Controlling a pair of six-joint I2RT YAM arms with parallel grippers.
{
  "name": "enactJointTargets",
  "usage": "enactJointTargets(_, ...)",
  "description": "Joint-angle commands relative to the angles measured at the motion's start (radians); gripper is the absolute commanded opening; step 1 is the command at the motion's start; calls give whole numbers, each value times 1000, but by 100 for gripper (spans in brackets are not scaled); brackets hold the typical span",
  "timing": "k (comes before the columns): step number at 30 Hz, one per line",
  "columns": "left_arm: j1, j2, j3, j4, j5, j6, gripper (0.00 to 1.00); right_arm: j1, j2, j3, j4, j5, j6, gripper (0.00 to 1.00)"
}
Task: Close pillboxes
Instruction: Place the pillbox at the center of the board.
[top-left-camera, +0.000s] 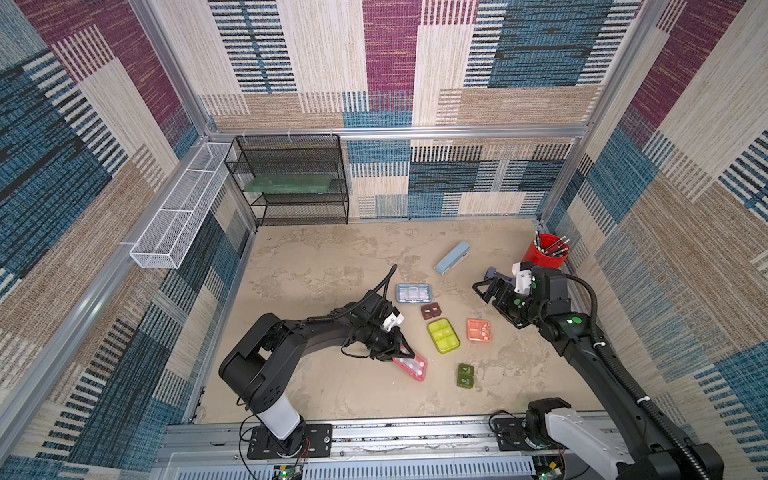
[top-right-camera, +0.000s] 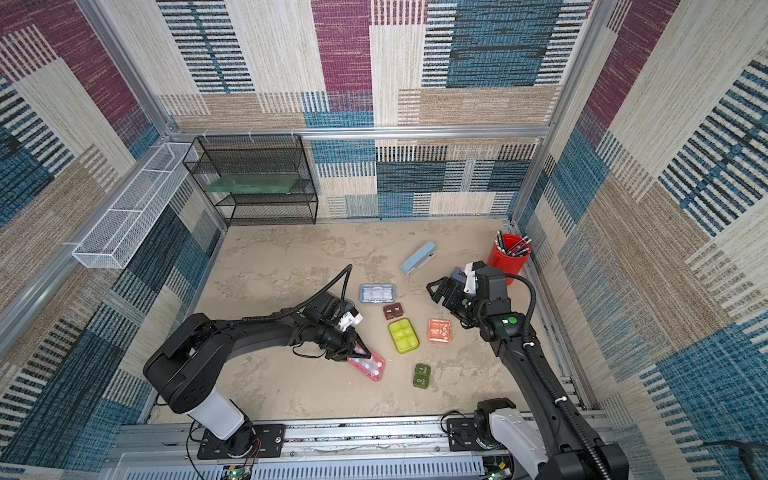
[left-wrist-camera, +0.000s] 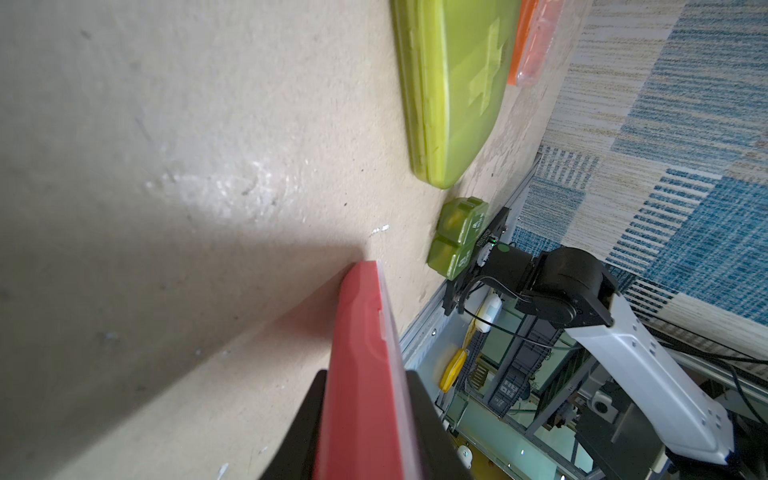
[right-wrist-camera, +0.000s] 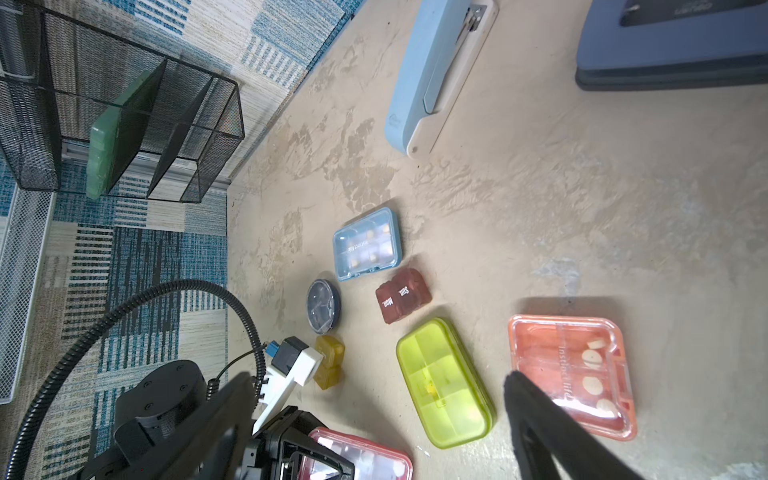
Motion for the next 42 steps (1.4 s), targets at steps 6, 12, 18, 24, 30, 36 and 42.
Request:
enactJointTargets(6,-16,33,33,13,-7,6,2,0,-30,-24,23,-10,7,95)
enactJointTargets(12,-29,58,68,-7,-10,11,5,0,-73,-56,27,-7,12,95)
enactJointTargets(18,-33,60,96,-82,-43,48,25,0,-94,-68,25,-2,9,95)
enactJointTargets(24,-33,31,124,-209,-117,112,43,0,-91,-64,32,-4,13,95)
enactJointTargets(30,-33,-10,208,-447,-319,217,66,0,-89,-67,45,-1,18,95)
enactJointTargets(36,-33,-43,259,-565,-415,293,72,0,-78,-72,58,-1,17,95)
enactJointTargets(42,-23,-99,292,-622,-471,321,72,0,-52,-39,57,5,3,95)
